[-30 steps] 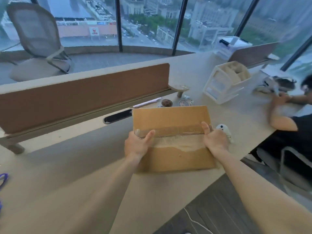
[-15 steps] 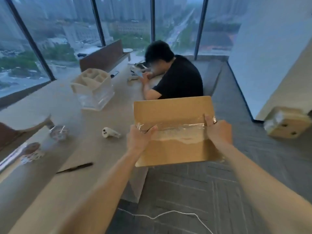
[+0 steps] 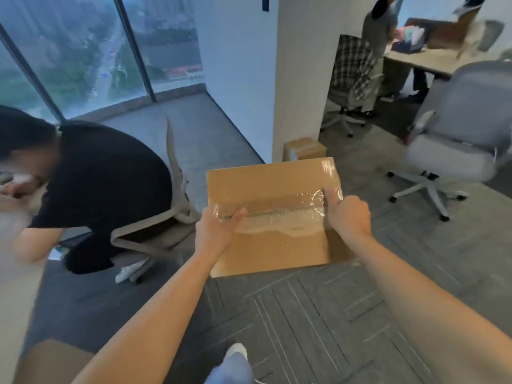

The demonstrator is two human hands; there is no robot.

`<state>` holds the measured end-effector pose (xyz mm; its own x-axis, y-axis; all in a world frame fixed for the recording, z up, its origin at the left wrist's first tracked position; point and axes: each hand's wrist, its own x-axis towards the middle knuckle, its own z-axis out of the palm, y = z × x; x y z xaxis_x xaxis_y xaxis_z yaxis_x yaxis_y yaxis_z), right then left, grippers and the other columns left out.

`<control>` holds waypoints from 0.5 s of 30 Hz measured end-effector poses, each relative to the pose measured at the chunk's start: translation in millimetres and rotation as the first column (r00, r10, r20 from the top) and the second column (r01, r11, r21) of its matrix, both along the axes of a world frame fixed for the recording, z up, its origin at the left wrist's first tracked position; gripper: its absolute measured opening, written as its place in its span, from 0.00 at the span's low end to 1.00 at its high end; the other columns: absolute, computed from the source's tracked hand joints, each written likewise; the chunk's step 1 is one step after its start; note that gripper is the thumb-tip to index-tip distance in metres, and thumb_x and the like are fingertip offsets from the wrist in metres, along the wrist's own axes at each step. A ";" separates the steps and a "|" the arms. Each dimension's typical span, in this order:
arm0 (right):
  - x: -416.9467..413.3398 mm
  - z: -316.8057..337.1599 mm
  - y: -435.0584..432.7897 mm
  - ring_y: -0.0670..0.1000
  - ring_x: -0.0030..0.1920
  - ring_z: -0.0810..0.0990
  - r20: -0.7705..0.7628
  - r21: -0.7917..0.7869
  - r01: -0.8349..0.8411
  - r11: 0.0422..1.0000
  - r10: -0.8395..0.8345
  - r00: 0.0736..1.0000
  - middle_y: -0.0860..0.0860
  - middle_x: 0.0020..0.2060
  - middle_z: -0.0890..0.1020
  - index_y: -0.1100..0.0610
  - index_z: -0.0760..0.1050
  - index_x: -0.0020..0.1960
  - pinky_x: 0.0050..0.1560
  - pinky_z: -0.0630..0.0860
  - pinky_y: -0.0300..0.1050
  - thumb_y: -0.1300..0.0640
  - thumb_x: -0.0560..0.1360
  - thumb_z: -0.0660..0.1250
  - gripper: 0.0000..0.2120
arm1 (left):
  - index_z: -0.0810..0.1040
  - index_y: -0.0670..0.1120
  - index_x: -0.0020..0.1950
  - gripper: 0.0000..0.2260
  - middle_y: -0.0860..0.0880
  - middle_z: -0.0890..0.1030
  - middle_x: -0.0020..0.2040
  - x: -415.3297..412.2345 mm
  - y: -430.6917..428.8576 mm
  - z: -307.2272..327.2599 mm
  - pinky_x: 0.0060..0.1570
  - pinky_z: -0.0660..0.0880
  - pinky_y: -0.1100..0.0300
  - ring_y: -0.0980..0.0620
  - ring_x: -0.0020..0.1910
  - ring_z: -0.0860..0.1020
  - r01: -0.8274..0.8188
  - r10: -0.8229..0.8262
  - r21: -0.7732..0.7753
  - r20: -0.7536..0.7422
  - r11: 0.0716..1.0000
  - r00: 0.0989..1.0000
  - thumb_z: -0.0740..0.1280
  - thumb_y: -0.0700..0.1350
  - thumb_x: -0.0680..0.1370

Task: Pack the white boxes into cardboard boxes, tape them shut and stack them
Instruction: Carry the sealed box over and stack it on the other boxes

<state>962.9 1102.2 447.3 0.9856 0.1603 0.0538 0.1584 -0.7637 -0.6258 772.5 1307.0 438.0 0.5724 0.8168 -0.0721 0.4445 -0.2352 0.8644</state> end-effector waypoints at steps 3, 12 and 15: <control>59.7 -3.8 -3.9 0.59 0.42 0.73 0.000 -0.031 0.080 0.996 -0.080 0.997 0.58 0.38 0.75 0.63 0.71 0.40 0.38 0.69 0.49 0.31 0.78 0.52 0.34 | 0.79 0.57 0.52 0.14 0.62 0.77 0.44 79.0 11.2 -11.5 0.39 0.73 0.59 0.62 0.43 0.76 0.086 -0.086 -0.024 0.006 0.996 0.996 0.73 0.63 0.73; 259.9 2.3 37.1 0.59 0.41 0.77 -0.017 -0.082 0.278 0.957 -0.280 0.960 0.55 0.37 0.75 0.61 0.72 0.41 0.38 0.74 0.51 0.26 0.75 0.50 0.36 | 0.76 0.52 0.62 0.36 0.54 0.81 0.52 319.3 83.8 -19.9 0.36 0.76 0.62 0.57 0.45 0.79 0.255 -0.255 -0.137 0.015 0.957 0.967 0.68 0.74 0.63; 316.9 6.3 47.3 0.57 0.37 0.77 -0.021 -0.051 0.322 0.945 -0.323 0.946 0.56 0.37 0.77 0.61 0.74 0.40 0.33 0.71 0.48 0.26 0.74 0.51 0.38 | 0.75 0.51 0.62 0.32 0.54 0.79 0.52 384.5 99.2 -9.3 0.37 0.76 0.60 0.56 0.46 0.79 0.291 -0.294 -0.122 -0.009 0.949 0.956 0.70 0.71 0.67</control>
